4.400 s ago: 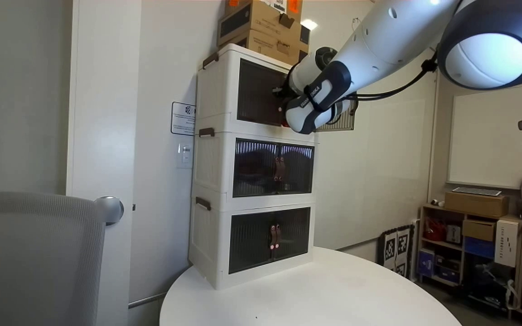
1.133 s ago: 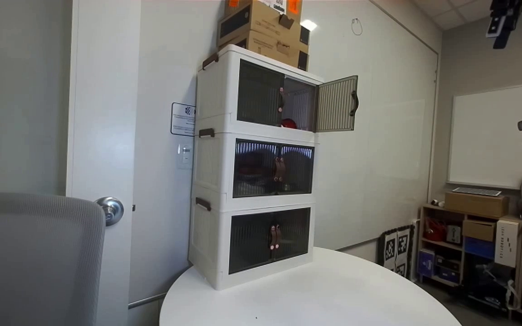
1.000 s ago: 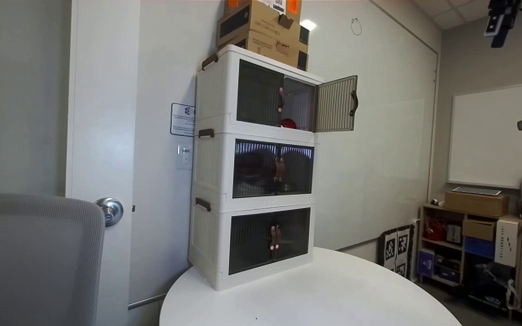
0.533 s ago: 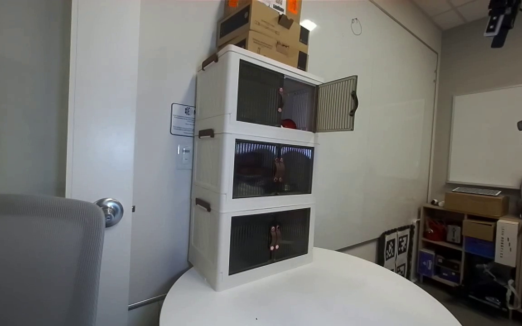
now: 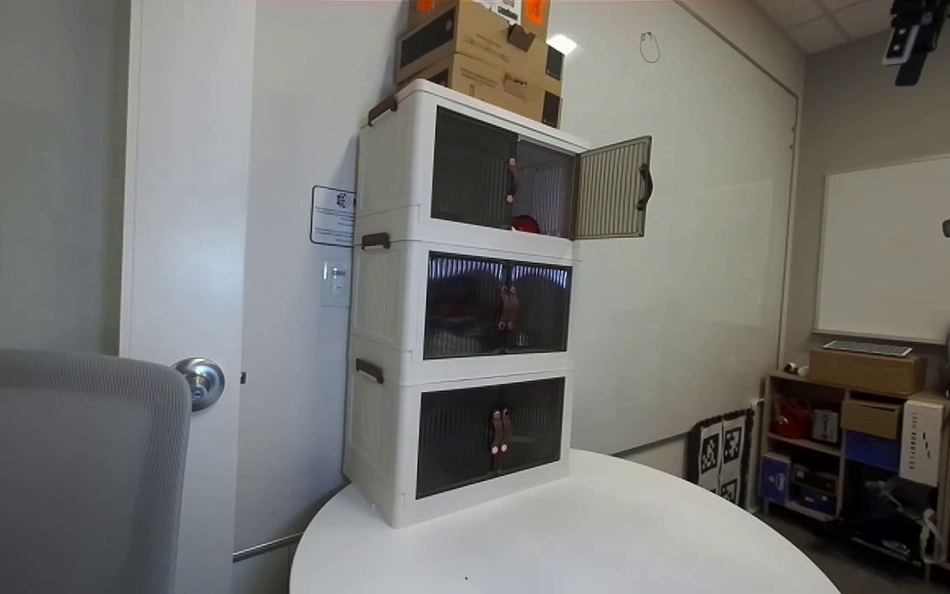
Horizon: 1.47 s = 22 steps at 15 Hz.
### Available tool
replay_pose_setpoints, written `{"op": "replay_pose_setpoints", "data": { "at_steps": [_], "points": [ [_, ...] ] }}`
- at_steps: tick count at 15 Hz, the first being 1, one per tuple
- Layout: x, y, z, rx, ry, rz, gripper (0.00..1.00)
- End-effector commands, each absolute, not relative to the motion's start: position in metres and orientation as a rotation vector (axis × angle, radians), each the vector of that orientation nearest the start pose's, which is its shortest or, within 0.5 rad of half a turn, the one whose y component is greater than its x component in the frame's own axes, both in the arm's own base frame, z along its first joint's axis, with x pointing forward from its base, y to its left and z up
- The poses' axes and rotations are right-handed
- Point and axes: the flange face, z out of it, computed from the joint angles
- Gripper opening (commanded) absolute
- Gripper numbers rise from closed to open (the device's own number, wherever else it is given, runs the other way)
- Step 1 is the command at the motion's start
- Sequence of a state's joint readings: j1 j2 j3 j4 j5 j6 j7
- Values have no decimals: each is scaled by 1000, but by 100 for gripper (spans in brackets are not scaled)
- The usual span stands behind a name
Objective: Close the doors of the third cabinet
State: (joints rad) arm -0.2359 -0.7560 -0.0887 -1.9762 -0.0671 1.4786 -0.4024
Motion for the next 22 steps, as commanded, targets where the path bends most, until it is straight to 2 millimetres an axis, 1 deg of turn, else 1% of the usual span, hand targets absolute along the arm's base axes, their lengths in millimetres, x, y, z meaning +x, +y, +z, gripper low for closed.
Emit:
{"op": "replay_pose_setpoints", "data": {
  "at_steps": [1,2,3,7,9,11,13,14,17,19,21,22],
  "points": [
    [267,-117,747,-3209,-127,-383,100],
    [267,-117,747,-3209,-127,-383,100],
    [273,-120,748,-3201,-150,-381,100],
    [300,-131,751,-3157,-251,-436,100],
    [319,-135,753,-3162,-267,-464,100],
    [342,-142,756,-3190,-265,-511,100],
    [370,-151,759,-3220,-284,-535,100],
    [389,-161,759,-3243,-279,-539,100],
    [428,-189,765,-3317,-285,-611,100],
    [459,-209,764,-3345,-310,-683,100],
    [484,-227,758,-3373,-316,-734,100],
    [492,-236,757,-3386,-310,-763,100]
  ]
}}
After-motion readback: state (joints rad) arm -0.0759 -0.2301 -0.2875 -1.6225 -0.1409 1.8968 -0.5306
